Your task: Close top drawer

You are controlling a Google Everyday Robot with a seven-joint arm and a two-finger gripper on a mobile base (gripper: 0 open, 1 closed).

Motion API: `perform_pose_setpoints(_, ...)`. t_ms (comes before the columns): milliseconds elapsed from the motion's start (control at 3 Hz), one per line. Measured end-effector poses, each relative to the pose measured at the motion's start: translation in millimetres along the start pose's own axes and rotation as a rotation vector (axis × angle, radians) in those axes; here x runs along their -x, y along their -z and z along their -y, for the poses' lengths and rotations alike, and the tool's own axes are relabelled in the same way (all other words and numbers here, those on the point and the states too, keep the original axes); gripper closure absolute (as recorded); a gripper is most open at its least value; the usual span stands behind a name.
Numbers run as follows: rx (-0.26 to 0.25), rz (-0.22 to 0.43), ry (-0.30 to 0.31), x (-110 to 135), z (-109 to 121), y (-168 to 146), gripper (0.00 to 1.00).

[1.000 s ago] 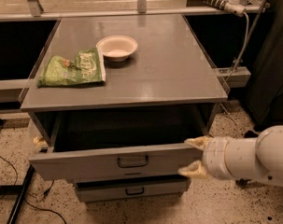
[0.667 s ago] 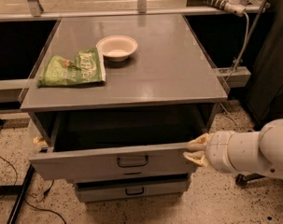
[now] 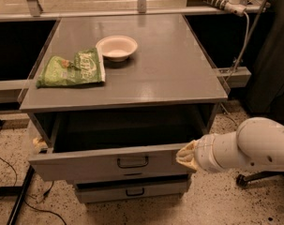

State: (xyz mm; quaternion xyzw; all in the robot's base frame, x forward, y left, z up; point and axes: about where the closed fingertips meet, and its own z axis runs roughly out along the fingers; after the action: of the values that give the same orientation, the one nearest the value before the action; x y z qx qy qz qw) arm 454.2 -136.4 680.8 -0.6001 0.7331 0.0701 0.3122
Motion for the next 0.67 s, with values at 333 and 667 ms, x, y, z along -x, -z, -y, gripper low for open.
perform_pose_setpoints(333,0.026,-0.008,0.019,2.2,13.8,-28.6,1.00)
perform_pose_setpoints(667,0.028,-0.007,0.024,4.1,12.4,-28.2,0.81)
